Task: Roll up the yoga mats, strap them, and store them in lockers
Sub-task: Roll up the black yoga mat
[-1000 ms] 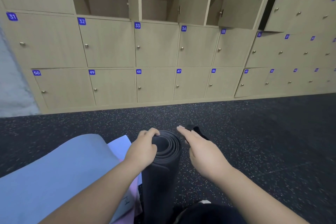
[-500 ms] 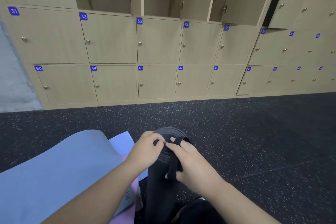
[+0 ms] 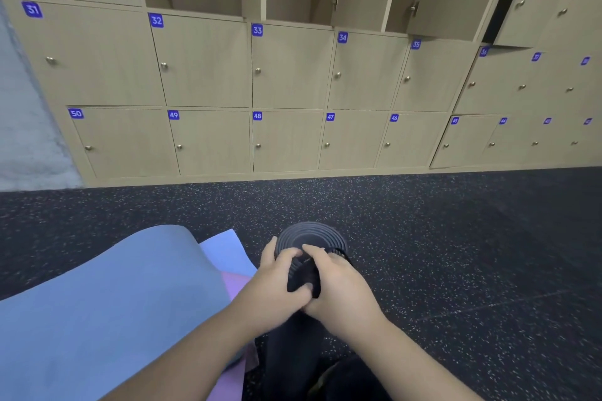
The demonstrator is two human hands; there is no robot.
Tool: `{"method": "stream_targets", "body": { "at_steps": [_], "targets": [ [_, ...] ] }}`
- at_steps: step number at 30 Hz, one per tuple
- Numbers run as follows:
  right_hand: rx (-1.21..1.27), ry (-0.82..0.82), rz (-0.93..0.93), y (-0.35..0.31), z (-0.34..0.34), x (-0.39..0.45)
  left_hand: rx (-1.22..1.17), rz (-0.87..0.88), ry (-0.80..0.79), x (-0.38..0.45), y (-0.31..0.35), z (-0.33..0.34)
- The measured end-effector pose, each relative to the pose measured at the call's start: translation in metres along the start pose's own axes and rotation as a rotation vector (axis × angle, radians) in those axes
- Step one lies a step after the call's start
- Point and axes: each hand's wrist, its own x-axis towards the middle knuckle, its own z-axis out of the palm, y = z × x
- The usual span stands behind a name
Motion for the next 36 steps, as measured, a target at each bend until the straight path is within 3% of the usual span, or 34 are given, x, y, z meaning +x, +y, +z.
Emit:
{"method": "stream_targets", "body": {
  "at_steps": [13,17,20,25,33,36],
  "targets": [
    [-0.062,0.143,0.087,0.003,0.007,0.004,0.244,0.047,0.118,-0.002,0.002,0.0],
    [-0.06,0.149,0.068,0.013,0.005,0.001,0.17,0.218,0.245,-0.005,-0.01,-0.009],
    [-0.042,0.166,0.07,0.027,-0.001,-0.003,0.341,0.354,0.335,-0.004,-0.02,-0.016],
    [-0.011,0.167,0.102,0.046,-0.008,-0.02,0.656,0.397,0.305,0.009,-0.044,-0.024],
    [0.092,0.225,-0.092,0.053,0.012,-0.035,0.772,0.213,0.12,0.06,0.005,-0.035],
    [0.123,0.248,-0.182,0.056,0.02,-0.036,0.754,0.224,0.028,0.073,0.017,-0.025]
  ]
}}
